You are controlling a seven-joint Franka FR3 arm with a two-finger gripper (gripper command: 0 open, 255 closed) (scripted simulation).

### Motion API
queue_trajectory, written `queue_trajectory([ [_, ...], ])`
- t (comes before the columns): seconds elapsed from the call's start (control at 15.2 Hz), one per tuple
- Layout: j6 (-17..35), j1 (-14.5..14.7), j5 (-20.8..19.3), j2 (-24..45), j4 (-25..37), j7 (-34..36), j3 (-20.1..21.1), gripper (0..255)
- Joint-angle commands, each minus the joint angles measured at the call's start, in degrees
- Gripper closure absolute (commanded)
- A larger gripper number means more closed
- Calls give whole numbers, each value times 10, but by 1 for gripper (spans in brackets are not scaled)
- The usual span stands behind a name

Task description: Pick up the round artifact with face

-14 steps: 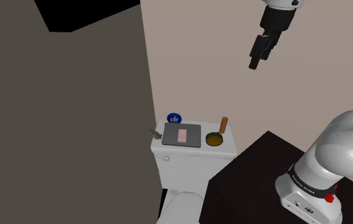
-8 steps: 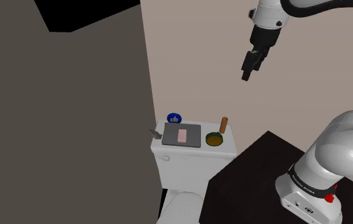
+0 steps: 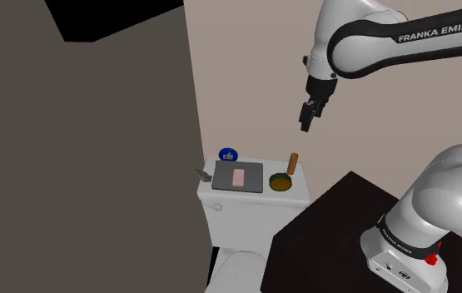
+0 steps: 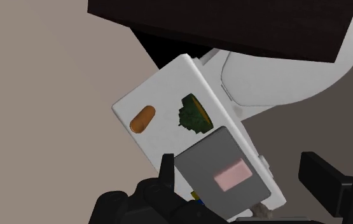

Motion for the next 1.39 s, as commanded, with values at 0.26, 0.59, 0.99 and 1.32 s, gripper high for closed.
queue_trajectory([
  [0.26, 122, -8, -20, 100, -40, 0, 8, 0],
  [0.59, 221, -20, -49, 203, -53, 9, 16, 0],
  [0.99, 330, -41, -115, 348, -40, 43, 22, 0],
  [1.32, 401, -47, -201, 476, -5, 96, 8, 0],
])
